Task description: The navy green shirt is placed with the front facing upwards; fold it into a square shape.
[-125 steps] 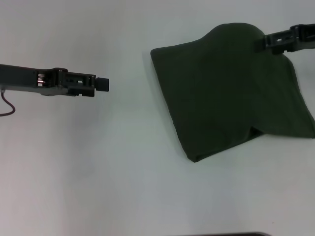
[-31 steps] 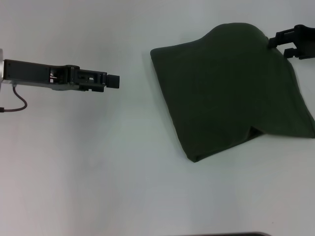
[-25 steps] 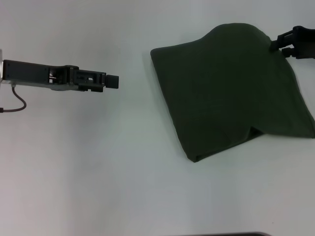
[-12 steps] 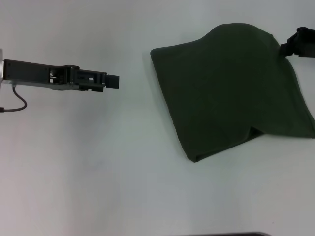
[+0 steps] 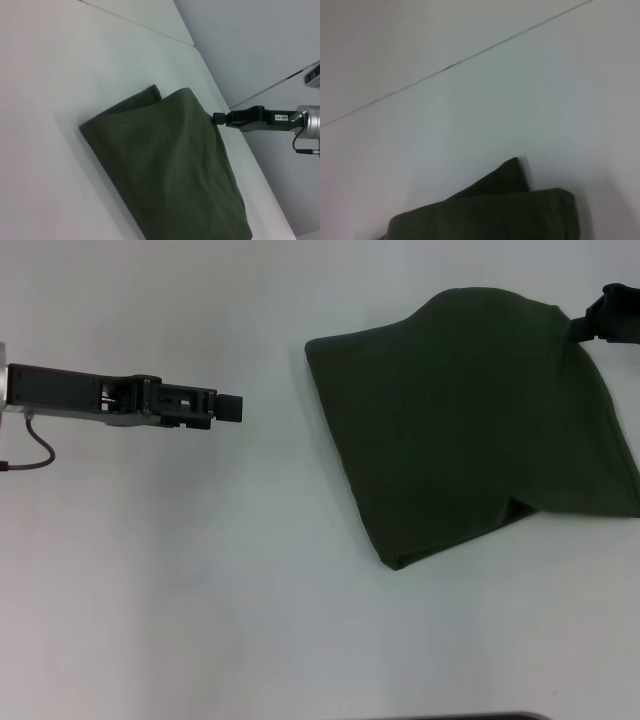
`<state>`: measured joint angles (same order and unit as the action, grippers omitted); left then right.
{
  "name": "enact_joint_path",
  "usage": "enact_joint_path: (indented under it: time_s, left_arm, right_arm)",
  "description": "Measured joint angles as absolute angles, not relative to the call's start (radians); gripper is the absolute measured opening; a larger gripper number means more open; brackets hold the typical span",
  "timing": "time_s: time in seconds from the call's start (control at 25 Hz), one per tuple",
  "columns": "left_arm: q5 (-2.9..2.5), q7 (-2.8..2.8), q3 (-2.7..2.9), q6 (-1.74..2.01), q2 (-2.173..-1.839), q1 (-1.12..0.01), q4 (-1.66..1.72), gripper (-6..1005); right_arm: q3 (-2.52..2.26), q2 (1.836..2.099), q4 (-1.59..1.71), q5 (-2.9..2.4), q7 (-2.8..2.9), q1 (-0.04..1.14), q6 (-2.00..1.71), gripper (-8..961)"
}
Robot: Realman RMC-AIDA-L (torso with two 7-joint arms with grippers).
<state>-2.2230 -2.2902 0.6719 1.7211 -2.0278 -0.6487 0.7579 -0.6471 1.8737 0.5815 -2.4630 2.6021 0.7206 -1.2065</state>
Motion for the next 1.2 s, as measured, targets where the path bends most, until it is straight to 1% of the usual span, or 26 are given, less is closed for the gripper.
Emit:
enact_joint_path:
  time_s: [0.24,0.44,0.88,1.08,1.2]
  left_arm:
    - [-2.222,-2.29,0.672,1.721,-2.028,-0.648,0.758,784]
    - [-2.219,-2.29,0.672,1.721,-2.025,-0.651,0.758,784]
    - [-2.218,-2.293,0.667,1.721,-2.025,-0.656,0.758,783]
    - [-2.218,-2.292,0.667,1.717,-2.025,-0.657,0.758,782]
    - [-2.218,-2.293,0.667,1.718,-2.024,-0.657,0.758,782]
  right_arm:
    - [-0.644,1.878,0.609,-2.46,2.584,0.725,-1.224,6]
    - [-0.638,1.891,0.71,-2.438,2.587,0.726,-1.273,5]
    - [-0.64,1.891,0.748,-2.411,2.582,0.737,-1.222,4]
    - [-0.649,1.908,0.7,-2.393,2.552,0.752,-1.148,5]
    - [-0.665,1.912,0.661,-2.4,2.545,0.768,-1.124,5]
